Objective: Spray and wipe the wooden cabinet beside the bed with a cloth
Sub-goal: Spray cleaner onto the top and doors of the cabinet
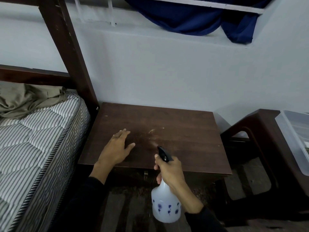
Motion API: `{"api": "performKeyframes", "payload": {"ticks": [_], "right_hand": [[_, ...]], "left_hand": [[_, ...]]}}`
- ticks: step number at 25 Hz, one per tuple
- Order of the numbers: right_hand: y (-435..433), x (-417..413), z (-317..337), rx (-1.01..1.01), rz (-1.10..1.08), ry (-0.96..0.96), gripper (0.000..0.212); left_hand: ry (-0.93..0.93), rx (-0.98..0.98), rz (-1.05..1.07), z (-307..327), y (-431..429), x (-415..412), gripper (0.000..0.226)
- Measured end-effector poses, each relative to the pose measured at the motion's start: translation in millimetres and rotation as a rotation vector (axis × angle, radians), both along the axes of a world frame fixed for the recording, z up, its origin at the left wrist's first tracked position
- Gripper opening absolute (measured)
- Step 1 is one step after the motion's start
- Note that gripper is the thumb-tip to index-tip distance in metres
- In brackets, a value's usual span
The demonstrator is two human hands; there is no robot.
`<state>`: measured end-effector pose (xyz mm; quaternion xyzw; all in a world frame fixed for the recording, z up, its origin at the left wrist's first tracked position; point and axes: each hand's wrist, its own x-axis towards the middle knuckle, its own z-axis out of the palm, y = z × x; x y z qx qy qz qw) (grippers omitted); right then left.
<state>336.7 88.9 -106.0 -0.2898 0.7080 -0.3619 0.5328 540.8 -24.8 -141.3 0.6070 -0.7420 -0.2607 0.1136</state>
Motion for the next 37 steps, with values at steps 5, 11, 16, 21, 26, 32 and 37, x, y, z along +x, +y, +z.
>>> {"api": "performKeyframes", "payload": {"ticks": [5, 11, 16, 21, 26, 32, 37], "right_hand": [[-12.5, -15.1, 2.5, -0.006, -0.101, 0.08, 0.033], [9.4, -74.9, -0.1, -0.019, -0.276, 0.165, 0.03], [25.9, -122.4, 1.6, -0.048, -0.408, 0.294, 0.027], [21.5, -167.0, 10.6, -0.089, -0.424, 0.303, 0.024], [33.0, -200.1, 9.9, -0.034, -0.41, 0.25, 0.023], [92.2, -187.5, -20.7, 0.067, -0.386, 0.239, 0.029], [94.5, -154.6, -26.3, 0.021, -0.312, 0.159, 0.03]], "left_hand": [[-0.047, 0.0, -0.031, 6.0, -4.3, -20.7, 0.067], [-0.06, -0.078, -0.281, 9.0, 7.1, -93.6, 0.068], [-0.124, -0.112, -0.422, 11.2, 11.2, -164.9, 0.071], [-0.174, -0.12, -0.464, 10.5, 15.6, -223.3, 0.074], [-0.176, -0.139, -0.462, 9.8, 30.6, -258.6, 0.074], [-0.138, -0.171, -0.407, -7.7, 59.2, -225.4, 0.071], [-0.141, -0.194, -0.285, -10.7, 56.3, -164.0, 0.072]]}}
